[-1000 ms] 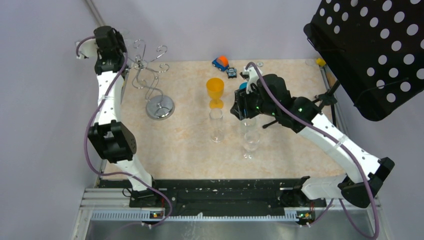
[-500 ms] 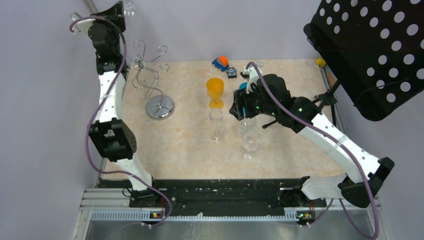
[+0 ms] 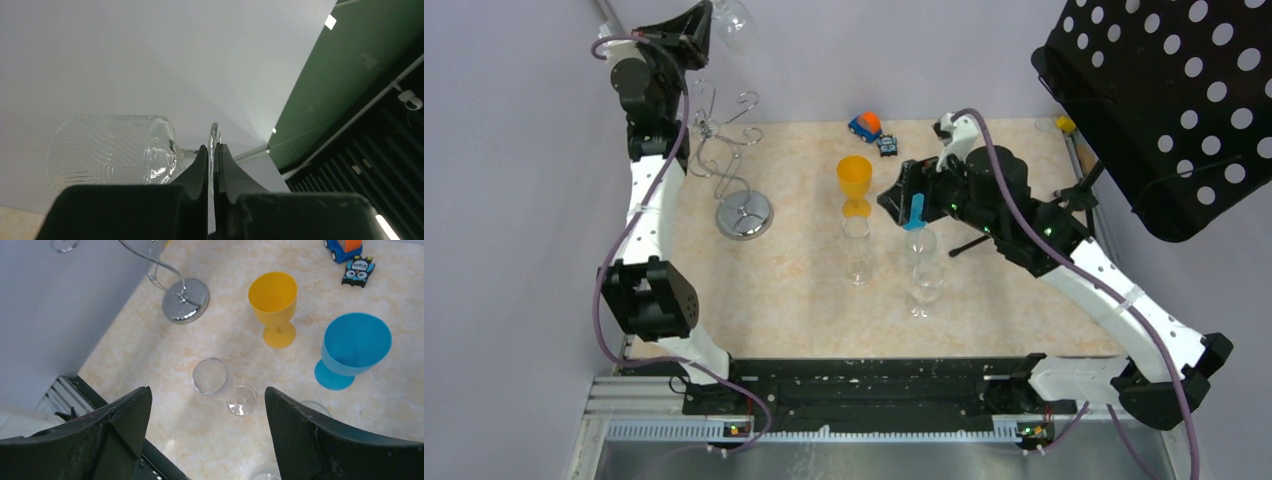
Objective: Take the wine glass off the wine glass rack
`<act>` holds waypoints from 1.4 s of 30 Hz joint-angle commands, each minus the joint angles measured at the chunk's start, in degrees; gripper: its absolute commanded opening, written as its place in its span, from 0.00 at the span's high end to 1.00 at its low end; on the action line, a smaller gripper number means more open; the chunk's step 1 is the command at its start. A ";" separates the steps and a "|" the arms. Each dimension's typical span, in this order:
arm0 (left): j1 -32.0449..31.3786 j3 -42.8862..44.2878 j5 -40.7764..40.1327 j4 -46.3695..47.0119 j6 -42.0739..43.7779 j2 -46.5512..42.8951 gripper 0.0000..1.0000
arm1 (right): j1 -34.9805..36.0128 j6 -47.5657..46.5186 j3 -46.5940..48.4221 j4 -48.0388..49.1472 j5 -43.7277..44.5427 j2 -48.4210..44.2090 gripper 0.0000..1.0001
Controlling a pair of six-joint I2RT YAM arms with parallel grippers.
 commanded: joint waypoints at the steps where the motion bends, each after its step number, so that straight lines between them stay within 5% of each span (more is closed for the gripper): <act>1: -3.47 -1.06 3.81 8.42 -7.79 -7.20 1.00 | 0.39 5.33 -2.21 9.92 0.38 -3.30 0.16; 10: -10.24 -7.98 3.56 6.07 -9.88 -14.24 1.00 | 0.26 13.25 -4.35 22.42 -1.90 -3.76 0.16; 22: -16.14 -18.66 1.96 5.11 -21.32 -23.48 1.00 | -5.81 32.65 -7.52 62.55 -19.13 5.87 0.14; 30: -17.34 -22.99 2.58 5.88 -24.77 -28.44 1.00 | -5.95 39.39 -4.67 73.01 -16.91 13.12 0.15; 42: -19.11 -25.28 2.36 4.97 -27.36 -32.88 1.00 | -6.16 45.07 1.63 89.10 -25.99 20.21 0.26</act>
